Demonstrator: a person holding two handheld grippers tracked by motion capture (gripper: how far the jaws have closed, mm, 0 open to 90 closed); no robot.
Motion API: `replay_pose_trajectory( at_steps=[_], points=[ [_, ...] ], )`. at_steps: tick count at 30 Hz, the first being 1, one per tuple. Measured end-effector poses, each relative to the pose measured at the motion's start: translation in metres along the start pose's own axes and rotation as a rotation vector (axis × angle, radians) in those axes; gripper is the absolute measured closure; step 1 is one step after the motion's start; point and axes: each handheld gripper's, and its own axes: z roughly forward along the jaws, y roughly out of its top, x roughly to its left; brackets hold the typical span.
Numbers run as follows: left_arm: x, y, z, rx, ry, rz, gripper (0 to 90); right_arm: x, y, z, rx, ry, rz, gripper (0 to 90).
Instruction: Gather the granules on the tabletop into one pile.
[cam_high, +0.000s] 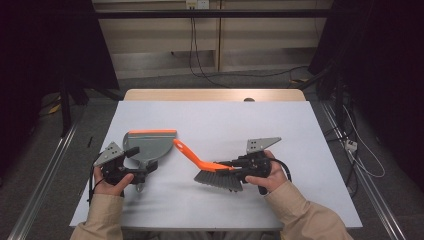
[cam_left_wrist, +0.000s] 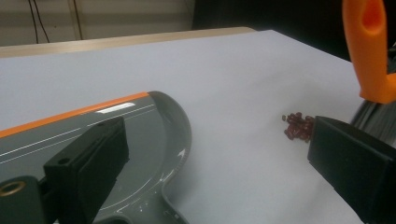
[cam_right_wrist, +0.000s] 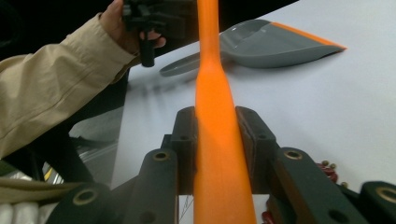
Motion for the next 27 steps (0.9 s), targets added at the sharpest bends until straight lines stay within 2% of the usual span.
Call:
replay_pose_trajectory(
  at_steps=[5, 9, 12, 15, 22, 27],
  points=[
    [0.001, 0.000, 0.000, 0.001, 0.003, 0.000, 5.0, -0.001, -0.007, 0.005, 0.055, 0.058, 0.006, 71.3],
    [0.001, -0.001, 0.000, 0.001, 0.002, 0.000, 5.0, -0.003, -0.014, 0.012, 0.104, 0.069, -0.010, 71.3],
    [0.001, 0.000, 0.000, 0.003, 0.006, 0.000, 5.0, -0.010, -0.014, 0.013, 0.103, 0.058, -0.029, 71.6],
    [0.001, -0.001, 0.001, 0.003, 0.005, -0.002, 5.0, -0.018, -0.015, 0.013, 0.093, 0.064, -0.031, 71.6],
    [0.002, -0.001, 0.001, 0.004, 0.008, -0.002, 5.0, -0.029, -0.010, 0.016, 0.093, 0.070, -0.070, 71.5],
    [0.002, -0.001, 0.001, 0.006, 0.010, -0.002, 5.0, -0.038, -0.009, 0.016, 0.080, 0.064, -0.068, 71.5]
  ],
)
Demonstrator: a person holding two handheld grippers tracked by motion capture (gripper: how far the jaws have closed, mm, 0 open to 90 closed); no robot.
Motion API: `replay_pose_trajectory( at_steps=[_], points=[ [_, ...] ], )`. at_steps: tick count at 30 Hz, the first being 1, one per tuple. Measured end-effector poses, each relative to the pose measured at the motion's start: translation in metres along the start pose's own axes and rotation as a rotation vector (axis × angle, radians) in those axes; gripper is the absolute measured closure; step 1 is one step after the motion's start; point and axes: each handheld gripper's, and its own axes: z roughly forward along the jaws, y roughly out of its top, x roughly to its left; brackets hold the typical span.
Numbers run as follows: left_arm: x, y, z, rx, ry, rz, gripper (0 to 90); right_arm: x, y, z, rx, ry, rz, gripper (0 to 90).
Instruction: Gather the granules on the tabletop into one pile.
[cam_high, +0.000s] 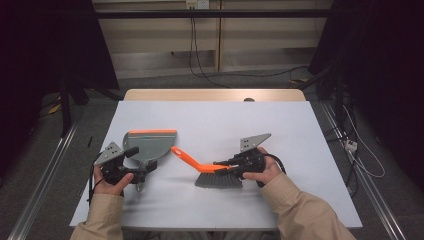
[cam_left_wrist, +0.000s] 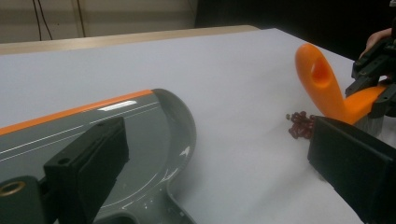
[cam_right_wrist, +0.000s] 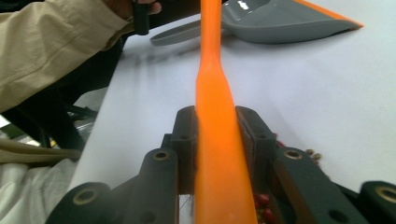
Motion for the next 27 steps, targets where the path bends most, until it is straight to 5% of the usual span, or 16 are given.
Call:
replay_pose_trajectory(
  at_steps=[17, 21, 27],
  points=[
    [0.000, 0.000, 0.001, 0.007, 0.001, 0.005, 5.0, -0.016, 0.010, 0.005, -0.017, -0.012, -0.011, 71.5],
    [0.000, 0.000, 0.001, 0.007, 0.000, 0.004, 5.0, -0.015, 0.012, 0.004, -0.046, -0.002, 0.008, 71.5],
    [0.000, 0.000, 0.000, 0.000, -0.002, 0.002, 5.0, -0.009, 0.020, -0.006, -0.124, -0.062, 0.035, 71.4]
  ],
)
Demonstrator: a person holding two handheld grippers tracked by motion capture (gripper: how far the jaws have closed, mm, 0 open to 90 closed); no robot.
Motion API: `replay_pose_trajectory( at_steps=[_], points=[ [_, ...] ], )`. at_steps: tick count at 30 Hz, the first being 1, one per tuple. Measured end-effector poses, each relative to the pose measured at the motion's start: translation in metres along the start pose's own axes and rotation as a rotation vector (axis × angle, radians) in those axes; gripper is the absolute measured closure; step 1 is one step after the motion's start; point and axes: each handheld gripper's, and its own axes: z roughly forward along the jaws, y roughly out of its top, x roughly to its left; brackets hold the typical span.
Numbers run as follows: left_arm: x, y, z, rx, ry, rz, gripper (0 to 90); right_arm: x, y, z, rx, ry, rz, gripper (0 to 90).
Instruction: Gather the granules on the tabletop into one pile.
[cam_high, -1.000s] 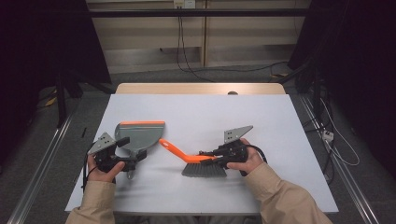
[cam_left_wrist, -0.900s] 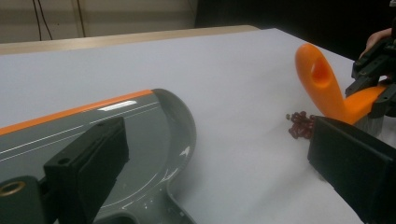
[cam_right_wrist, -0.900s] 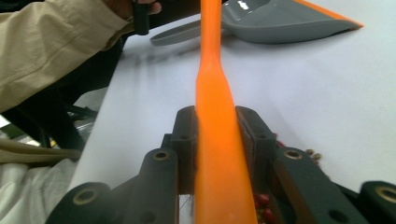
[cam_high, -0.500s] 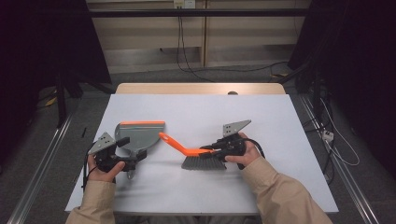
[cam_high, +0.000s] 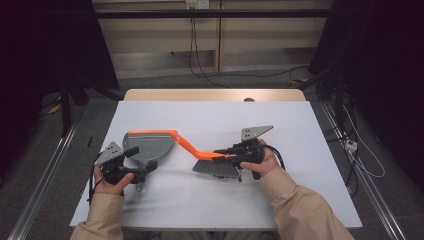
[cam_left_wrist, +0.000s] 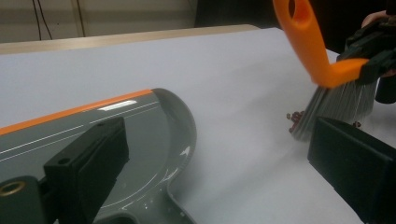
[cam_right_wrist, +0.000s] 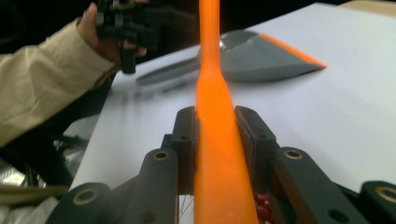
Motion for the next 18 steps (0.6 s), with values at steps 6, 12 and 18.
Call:
replay_pose_trajectory(
  at_steps=[6, 12, 18],
  points=[
    [0.000, 0.000, -0.001, -0.004, -0.003, -0.001, 5.0, 0.013, 0.009, -0.020, -0.069, -0.252, 0.004, 71.4],
    [-0.001, 0.001, -0.001, -0.007, -0.003, 0.001, 5.0, 0.020, -0.001, -0.030, -0.068, -0.380, -0.009, 71.4],
    [-0.002, 0.001, 0.000, -0.006, -0.007, 0.004, 5.0, 0.007, -0.005, -0.040, -0.034, -0.459, 0.002, 71.4]
  ],
)
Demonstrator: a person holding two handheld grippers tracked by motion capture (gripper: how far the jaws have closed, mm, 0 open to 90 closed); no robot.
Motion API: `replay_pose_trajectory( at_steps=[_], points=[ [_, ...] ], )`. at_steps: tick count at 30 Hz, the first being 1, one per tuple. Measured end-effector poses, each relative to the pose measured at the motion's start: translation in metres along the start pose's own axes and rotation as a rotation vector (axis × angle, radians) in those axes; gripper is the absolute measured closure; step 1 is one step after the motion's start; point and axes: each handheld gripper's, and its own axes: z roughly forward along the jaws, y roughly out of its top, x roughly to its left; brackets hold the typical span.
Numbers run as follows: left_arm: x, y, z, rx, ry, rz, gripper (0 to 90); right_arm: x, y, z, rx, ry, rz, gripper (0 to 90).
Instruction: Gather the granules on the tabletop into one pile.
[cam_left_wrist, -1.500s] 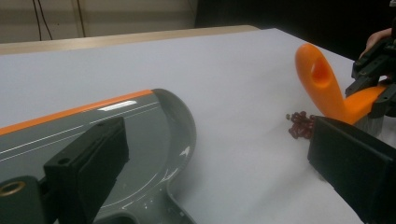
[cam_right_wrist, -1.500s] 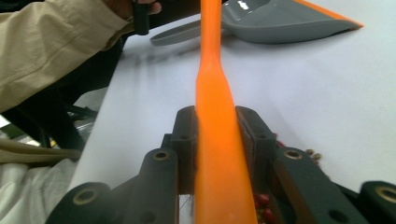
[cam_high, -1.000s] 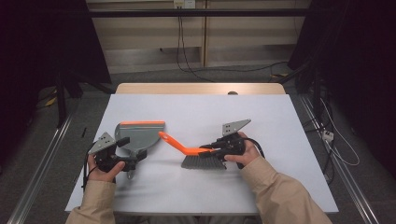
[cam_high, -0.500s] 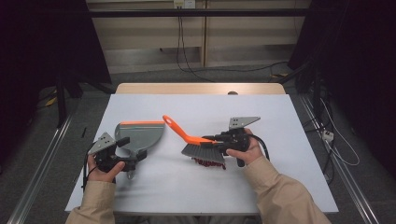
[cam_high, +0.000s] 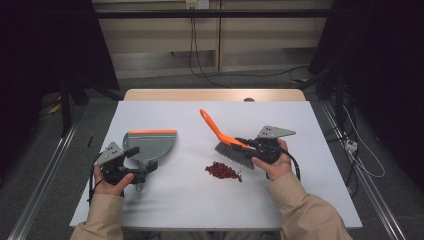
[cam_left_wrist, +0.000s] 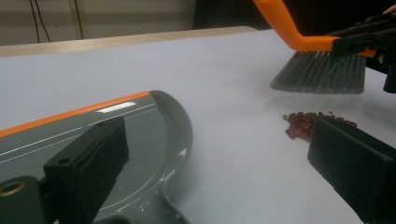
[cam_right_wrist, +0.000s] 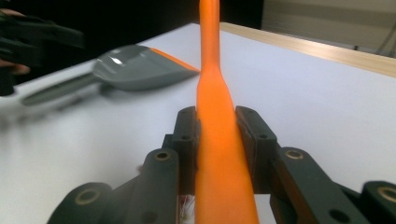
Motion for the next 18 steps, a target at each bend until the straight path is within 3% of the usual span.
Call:
replay_pose_trajectory(
  at_steps=[5, 10, 13, 18],
  points=[
    [0.001, 0.000, 0.000, 0.004, 0.005, -0.001, 5.0, -0.009, -0.005, 0.004, 0.043, -0.037, -0.020, 71.3],
    [0.000, 0.000, 0.000, 0.006, 0.005, -0.001, 5.0, -0.011, -0.004, 0.003, 0.123, -0.032, 0.000, 70.9],
    [0.000, 0.000, 0.001, 0.009, 0.003, 0.004, 5.0, -0.007, 0.003, 0.001, 0.192, -0.055, -0.016, 65.5],
    [-0.001, 0.000, 0.002, 0.010, 0.002, 0.004, 5.0, 0.002, 0.015, 0.007, 0.257, -0.105, -0.025, 68.9]
  ],
)
